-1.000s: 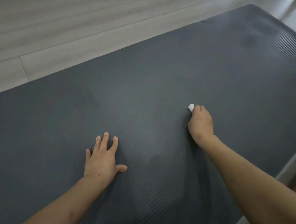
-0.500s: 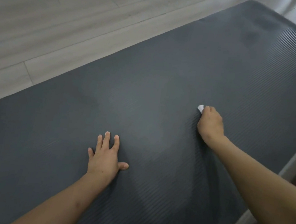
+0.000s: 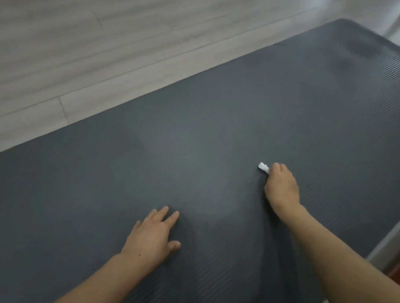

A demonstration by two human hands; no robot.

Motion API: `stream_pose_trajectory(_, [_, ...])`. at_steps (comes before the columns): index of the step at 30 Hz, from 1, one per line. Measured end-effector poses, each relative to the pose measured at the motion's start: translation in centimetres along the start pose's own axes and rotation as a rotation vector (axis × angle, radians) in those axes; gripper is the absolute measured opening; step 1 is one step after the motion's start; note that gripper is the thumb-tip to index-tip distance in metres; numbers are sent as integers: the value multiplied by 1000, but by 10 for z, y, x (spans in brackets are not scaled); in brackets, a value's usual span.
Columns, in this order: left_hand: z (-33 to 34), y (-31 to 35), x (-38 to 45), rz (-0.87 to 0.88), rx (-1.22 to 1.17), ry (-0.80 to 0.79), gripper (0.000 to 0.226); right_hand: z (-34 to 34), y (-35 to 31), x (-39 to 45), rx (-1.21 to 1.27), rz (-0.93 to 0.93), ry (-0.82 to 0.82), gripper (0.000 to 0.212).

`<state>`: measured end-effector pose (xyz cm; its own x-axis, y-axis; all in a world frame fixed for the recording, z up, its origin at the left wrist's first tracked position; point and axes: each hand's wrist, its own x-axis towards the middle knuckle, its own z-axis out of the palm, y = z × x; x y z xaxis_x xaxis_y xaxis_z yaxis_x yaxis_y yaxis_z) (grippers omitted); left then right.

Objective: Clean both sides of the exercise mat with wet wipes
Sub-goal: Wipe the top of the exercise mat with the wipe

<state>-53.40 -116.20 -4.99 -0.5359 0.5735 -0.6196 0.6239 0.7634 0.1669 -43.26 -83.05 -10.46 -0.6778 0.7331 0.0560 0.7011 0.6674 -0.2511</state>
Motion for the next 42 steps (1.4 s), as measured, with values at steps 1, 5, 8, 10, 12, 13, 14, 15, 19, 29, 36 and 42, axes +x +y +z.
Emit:
stream_pose_trajectory(1, [-2, 2, 3, -5, 15, -3, 85, 2, -13, -6, 31, 28, 25, 7])
stream_pose_trajectory(5, [1, 13, 27, -33, -42, -5, 108, 30, -80, -105, 130, -294, -129, 15])
stream_pose_trajectory(8, [13, 23, 37, -64, -33, -18, 116, 24, -80, -125, 143, -590, -106, 8])
stream_pose_trajectory(10, [18, 25, 38, -71, -13, -19, 115, 19, -50, -81, 67, -549, -48, 12])
stream_pose_trajectory(12, [20, 25, 39, -73, -10, -11, 114, 9, -1, -18, -17, -310, 30, 15])
stream_pose_trajectory(13, [20, 25, 39, -76, -9, -7, 114, 0, 24, 10, -56, -158, 31, 10])
stream_pose_trajectory(14, [20, 25, 39, -79, -7, -6, 114, -9, 44, 29, -55, -20, 21, 6])
stream_pose_trajectory(15, [21, 26, 39, -80, -3, -8, 113, -14, 54, 40, -29, 80, 20, 5])
stream_pose_trajectory(19, [23, 28, 41, -82, -4, -18, 114, -1, -2, -6, 82, 46, 50, 14])
stream_pose_trajectory(29, [27, 22, 38, -46, -28, 1, 110, -8, 26, -7, -45, -209, -11, 16])
stream_pose_trajectory(36, [25, 25, 36, -51, -69, -2, 111, 12, -33, -84, 117, -151, -6, 15])
stream_pose_trajectory(42, [24, 23, 37, -55, -66, 2, 111, 8, -42, -136, 89, -624, -147, 3])
